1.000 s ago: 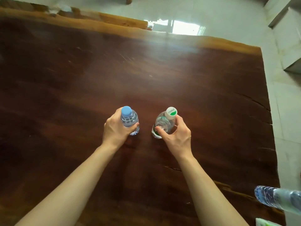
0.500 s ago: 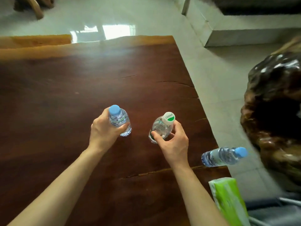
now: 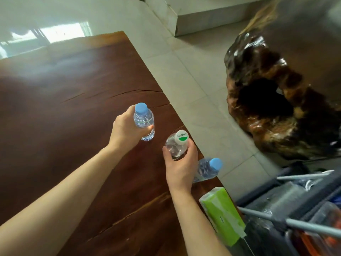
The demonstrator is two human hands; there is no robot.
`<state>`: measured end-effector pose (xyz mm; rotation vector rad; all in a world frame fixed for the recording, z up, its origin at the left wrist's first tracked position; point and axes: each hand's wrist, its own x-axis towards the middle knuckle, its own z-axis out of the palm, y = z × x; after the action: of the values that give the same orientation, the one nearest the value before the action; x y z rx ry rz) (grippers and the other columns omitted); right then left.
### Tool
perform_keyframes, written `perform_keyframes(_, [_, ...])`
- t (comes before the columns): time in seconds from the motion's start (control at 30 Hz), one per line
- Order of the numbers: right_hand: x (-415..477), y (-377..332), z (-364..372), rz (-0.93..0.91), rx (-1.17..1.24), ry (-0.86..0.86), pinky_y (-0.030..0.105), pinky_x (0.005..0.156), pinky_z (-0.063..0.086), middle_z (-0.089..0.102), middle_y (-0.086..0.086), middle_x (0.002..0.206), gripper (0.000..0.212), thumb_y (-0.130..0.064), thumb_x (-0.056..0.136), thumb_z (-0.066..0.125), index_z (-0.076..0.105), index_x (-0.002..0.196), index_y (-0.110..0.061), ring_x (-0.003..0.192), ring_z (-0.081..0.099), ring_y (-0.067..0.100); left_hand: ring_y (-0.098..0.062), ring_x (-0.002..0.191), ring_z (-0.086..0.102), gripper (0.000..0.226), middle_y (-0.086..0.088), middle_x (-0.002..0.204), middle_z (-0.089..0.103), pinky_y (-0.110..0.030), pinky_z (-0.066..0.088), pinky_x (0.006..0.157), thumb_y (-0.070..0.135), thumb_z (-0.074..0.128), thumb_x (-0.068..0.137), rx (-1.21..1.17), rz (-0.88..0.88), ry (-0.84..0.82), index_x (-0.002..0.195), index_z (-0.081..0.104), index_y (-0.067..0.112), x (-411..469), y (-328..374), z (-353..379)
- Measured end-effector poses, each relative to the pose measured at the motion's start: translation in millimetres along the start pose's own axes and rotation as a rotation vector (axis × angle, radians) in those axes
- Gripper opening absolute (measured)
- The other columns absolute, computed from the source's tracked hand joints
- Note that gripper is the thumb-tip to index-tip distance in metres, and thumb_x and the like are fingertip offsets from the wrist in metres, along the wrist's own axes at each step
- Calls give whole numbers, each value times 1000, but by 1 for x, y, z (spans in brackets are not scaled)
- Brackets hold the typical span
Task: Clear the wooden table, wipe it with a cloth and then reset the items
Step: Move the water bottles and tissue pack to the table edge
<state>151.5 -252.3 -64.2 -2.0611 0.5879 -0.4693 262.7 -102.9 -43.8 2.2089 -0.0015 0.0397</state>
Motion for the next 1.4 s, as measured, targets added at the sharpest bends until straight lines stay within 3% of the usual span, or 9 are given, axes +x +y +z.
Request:
perform_keyframes(0.07, [2, 2, 7, 20, 7, 22, 19, 100, 42, 63, 5, 128, 67, -32, 78, 85, 54, 133, -10, 120, 59, 19, -16, 92, 66, 61, 11, 97, 68, -32, 51, 82, 35, 85, 68, 3, 16, -41, 122, 58, 28, 14, 5, 15])
perform_keyframes(0.33, [11, 11, 16, 101, 5, 29, -7, 93, 28, 62, 6, 129, 67, -33, 78, 85, 54, 133, -11, 117, 55, 10, -16, 92, 63, 65, 13, 97, 62, -30, 47, 79, 33, 87, 69, 71, 63, -102, 125, 57, 23, 39, 5, 41])
perform_keyframes(0.5, [16, 9, 16, 97, -37, 0, 14, 97, 41, 59, 3, 131, 68, -40, 80, 82, 49, 134, -15, 117, 53, 8, -13, 93, 60, 66, 10, 104, 64, -28, 44, 79, 32, 87, 70, 84, 67, -164, 127, 54, 21, 40, 6, 42])
perform_keyframes(0.57, [16, 8, 16, 109, -41, -16, 9, 96, 34, 57, 4, 133, 70, -41, 81, 81, 47, 136, -15, 116, 48, 4, -15, 97, 59, 66, 9, 108, 61, -30, 44, 81, 31, 86, 72, 91, 60, -206, 128, 52, 21, 42, 9, 42])
perform_keyframes(0.7, [14, 8, 14, 142, -63, -58, -5, 97, 20, 53, 7, 141, 79, -41, 81, 81, 42, 143, -12, 130, 49, 18, -19, 106, 58, 72, 10, 112, 56, -31, 42, 85, 29, 81, 74, 111, 31, -258, 136, 45, 23, 40, 14, 41])
perform_keyframes(0.87, [3, 7, 6, 188, -126, -189, 27, 118, 27, 34, 11, 161, 99, -39, 83, 79, 21, 157, -9, 149, 31, 24, -25, 133, 47, 98, -4, 148, 48, -41, 41, 104, 37, 80, 75, 206, -33, -317, 153, 24, 18, 20, 9, 26])
perform_keyframes(0.93, [-4, 3, 1, 217, -147, -210, 34, 120, 28, 31, 12, 162, 99, -38, 85, 78, 18, 157, -9, 150, 30, 26, -26, 138, 44, 95, -10, 154, 41, -41, 38, 109, 39, 78, 79, 263, -49, -313, 154, 25, 15, 2, 4, 14])
perform_keyframes(1.2, [-65, -16, -53, 2, -412, -296, 38, 113, 39, 49, 6, 148, 57, -40, 92, 64, 51, 141, -15, 139, 42, 24, -23, 117, 60, 51, 1, 134, 59, -36, 47, 96, 45, 62, 91, 456, 48, -332, 135, 54, 20, -121, 1, -55])
perform_keyframes(1.4, [-123, -14, -144, -301, -578, -263, 41, 110, 44, 66, 5, 128, 40, -37, 90, 63, 68, 123, -15, 122, 57, 24, -29, 103, 66, 32, -2, 113, 70, -39, 52, 88, 35, 68, 90, 539, 361, -244, 114, 69, 13, -219, 30, -82])
